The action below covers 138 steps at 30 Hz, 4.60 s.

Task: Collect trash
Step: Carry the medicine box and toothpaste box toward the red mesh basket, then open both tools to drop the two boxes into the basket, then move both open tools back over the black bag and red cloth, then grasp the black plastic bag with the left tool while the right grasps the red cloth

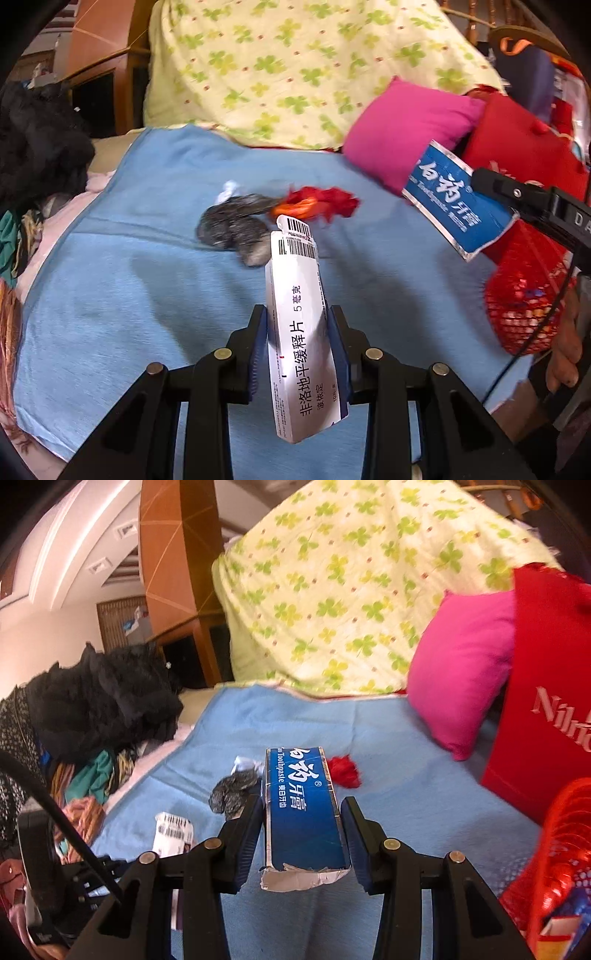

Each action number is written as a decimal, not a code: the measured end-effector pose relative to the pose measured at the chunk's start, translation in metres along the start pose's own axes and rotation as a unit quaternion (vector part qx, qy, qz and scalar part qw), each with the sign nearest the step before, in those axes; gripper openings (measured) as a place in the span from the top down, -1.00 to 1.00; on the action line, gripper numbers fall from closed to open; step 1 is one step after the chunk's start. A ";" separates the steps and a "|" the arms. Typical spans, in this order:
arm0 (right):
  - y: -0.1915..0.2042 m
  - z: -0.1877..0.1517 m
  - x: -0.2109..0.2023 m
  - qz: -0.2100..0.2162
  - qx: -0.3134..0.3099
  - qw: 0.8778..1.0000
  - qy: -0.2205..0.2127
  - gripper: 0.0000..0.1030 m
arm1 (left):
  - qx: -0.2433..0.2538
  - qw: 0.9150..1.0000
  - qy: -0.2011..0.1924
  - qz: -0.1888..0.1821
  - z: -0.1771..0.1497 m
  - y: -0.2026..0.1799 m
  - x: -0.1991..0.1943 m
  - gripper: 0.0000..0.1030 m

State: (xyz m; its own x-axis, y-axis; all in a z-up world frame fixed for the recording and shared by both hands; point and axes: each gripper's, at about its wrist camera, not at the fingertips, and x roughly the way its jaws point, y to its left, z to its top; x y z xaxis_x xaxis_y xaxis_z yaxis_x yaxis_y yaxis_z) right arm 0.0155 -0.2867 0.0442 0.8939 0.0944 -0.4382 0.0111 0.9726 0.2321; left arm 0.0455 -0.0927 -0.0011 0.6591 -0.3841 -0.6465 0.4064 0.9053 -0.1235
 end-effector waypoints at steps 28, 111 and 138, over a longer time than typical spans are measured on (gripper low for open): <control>-0.198 -0.028 -0.177 -0.082 0.228 0.956 -0.166 0.09 | 0.130 0.977 -0.056 -0.159 0.058 -0.225 -0.051 0.32; -0.075 0.023 0.210 0.005 0.146 0.986 0.086 -0.26 | -0.170 0.984 0.041 0.034 0.073 0.079 0.137 -0.14; -0.061 -0.001 0.203 0.044 0.144 0.972 0.183 0.53 | -0.197 0.977 0.080 -0.015 0.066 0.078 0.149 0.27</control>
State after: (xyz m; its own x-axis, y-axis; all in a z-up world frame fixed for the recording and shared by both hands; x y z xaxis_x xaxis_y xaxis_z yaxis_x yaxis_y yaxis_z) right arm 0.1959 -0.3265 -0.0601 0.6785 0.2946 -0.6730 0.1136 0.8630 0.4922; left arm 0.2173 -0.0914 -0.0574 0.5306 -0.4070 -0.7435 0.1284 0.9056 -0.4042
